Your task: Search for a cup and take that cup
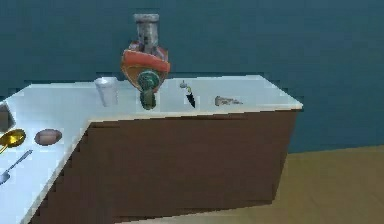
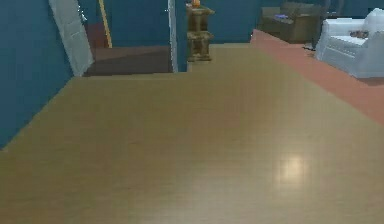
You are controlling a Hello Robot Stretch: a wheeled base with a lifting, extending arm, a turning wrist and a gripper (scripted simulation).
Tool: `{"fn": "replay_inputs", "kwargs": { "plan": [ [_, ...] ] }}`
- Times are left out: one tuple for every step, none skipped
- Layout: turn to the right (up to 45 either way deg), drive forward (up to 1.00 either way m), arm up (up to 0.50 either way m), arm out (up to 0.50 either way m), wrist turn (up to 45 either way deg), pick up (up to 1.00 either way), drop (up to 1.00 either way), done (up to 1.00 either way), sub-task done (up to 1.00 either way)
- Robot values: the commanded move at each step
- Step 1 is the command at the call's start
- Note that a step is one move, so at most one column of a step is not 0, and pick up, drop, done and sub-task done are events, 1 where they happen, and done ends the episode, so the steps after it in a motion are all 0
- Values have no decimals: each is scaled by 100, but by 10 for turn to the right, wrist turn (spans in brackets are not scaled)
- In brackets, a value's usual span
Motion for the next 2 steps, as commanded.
{"fn": "replay_inputs", "kwargs": {
  "plan": [
    [90, 0, 0, 0, 0, 0, 0, 0, 0],
    [0, 35, 0, 0, 0, 0, 0, 0, 0]
  ]
}}
